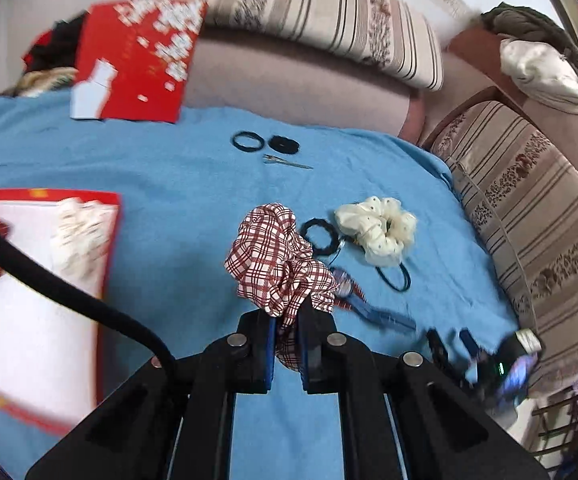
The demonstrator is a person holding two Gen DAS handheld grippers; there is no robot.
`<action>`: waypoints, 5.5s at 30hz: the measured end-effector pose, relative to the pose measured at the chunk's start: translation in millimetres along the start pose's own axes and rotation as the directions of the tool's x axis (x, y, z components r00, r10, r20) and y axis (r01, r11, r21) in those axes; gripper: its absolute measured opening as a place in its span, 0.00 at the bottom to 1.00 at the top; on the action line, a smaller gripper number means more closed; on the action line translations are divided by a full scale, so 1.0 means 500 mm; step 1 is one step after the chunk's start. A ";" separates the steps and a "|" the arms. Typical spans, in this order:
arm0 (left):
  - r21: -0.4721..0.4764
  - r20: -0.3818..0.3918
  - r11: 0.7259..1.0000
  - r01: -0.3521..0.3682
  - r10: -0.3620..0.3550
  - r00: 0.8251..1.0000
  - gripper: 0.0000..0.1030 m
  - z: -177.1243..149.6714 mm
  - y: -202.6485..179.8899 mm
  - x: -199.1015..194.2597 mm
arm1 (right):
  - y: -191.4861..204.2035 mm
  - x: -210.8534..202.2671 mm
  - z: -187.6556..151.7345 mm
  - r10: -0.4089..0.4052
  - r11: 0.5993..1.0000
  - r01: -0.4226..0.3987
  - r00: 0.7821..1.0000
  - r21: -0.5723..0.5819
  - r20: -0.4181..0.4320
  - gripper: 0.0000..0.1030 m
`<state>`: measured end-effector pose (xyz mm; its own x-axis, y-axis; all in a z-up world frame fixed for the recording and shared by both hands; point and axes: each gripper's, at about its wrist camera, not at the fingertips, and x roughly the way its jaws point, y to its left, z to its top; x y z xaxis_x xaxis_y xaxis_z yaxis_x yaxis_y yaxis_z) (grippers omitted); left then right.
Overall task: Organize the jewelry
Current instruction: 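Hold the checked scrunchie in left gripper while right gripper grasps the pearl bracelet, then carry the checked scrunchie and pearl bracelet over the red tray, then lower both items into the tray and open both grippers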
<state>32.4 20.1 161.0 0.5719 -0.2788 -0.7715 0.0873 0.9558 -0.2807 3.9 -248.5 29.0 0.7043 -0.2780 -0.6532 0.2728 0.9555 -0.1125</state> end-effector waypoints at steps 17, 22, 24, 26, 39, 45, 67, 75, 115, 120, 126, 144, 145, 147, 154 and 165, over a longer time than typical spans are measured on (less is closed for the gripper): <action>-0.072 0.081 0.992 -0.103 0.109 0.991 0.09 -0.171 0.054 -0.174 | -0.027 -0.080 -0.041 0.046 0.999 -0.047 0.995 -0.005 -0.094 0.65; -0.048 0.086 0.991 -0.125 0.129 0.988 0.09 -0.194 0.040 -0.183 | -0.028 -0.132 -0.057 0.068 0.996 -0.071 0.996 -0.050 -0.066 0.65; -0.032 0.086 0.990 -0.136 0.138 0.987 0.09 -0.200 0.032 -0.184 | -0.037 -0.145 -0.062 0.064 0.996 -0.067 0.996 -0.054 -0.056 0.65; -0.021 0.087 0.989 -0.145 0.146 0.985 0.09 -0.207 0.024 -0.184 | -0.047 -0.147 -0.065 0.063 0.997 -0.065 0.996 -0.042 -0.058 0.65; -0.040 0.089 0.985 -0.168 0.171 0.981 0.09 -0.233 0.036 -0.197 | -0.076 -0.131 -0.071 0.096 0.995 -0.093 0.991 0.032 -0.092 0.65; -0.077 0.102 0.982 -0.170 0.178 0.979 0.09 -0.234 0.070 -0.213 | -0.086 -0.128 -0.040 0.182 0.982 -0.175 0.979 0.072 -0.096 0.65; -0.038 -0.037 0.988 -0.148 0.146 0.989 0.09 -0.238 0.093 -0.061 | 0.186 0.045 0.166 0.600 0.744 -0.661 0.726 -0.099 -0.336 0.49; -0.075 -0.072 0.988 -0.135 0.129 0.989 0.09 -0.231 0.117 -0.026 | 0.260 0.102 0.163 0.548 0.745 -0.637 0.753 -0.198 -0.364 0.49; -0.176 0.004 0.980 -0.097 0.100 0.995 0.09 -0.224 0.191 -0.129 | 0.351 -0.042 0.166 0.671 0.660 -0.741 0.656 -0.123 -0.345 0.10; -0.196 0.053 0.972 -0.130 0.143 0.988 0.09 -0.200 0.261 -0.203 | 0.363 -0.128 0.189 0.747 0.598 -0.798 0.589 -0.076 -0.307 0.10; -0.213 0.067 0.950 -0.230 0.250 0.966 0.09 -0.159 0.372 -0.244 | 0.442 -0.217 0.206 0.799 0.524 -0.847 0.524 -0.087 -0.295 0.10; -0.347 -0.083 0.881 -0.321 0.312 0.946 0.13 -0.133 0.626 -0.130 | 0.776 -0.213 0.145 0.757 0.477 -0.868 0.486 -0.140 -0.437 0.10; -0.350 -0.074 0.883 -0.313 0.307 0.949 0.15 -0.135 0.625 -0.134 | 0.792 -0.212 0.135 0.754 0.468 -0.873 0.477 -0.139 -0.451 0.10; -0.358 -0.055 0.885 -0.299 0.300 0.952 0.16 -0.139 0.625 -0.145 | 0.822 -0.210 0.110 0.750 0.449 -0.883 0.455 -0.135 -0.480 0.10; -0.358 0.022 0.886 -0.296 0.325 0.946 0.30 -0.149 0.613 -0.206 | 0.875 -0.216 0.057 0.726 0.410 -0.898 0.426 -0.157 -0.539 0.12; -0.295 0.017 0.885 -0.361 0.383 0.924 0.40 -0.126 0.563 -0.228 | 0.677 -0.270 0.078 0.733 0.485 -0.842 0.539 -0.236 -0.415 0.38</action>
<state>-59.6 314.9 134.1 0.5755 0.1096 -0.8104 -0.3697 0.9188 -0.1382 26.7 108.7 108.2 0.3076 0.5919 -0.7450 -0.6158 0.7207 0.3185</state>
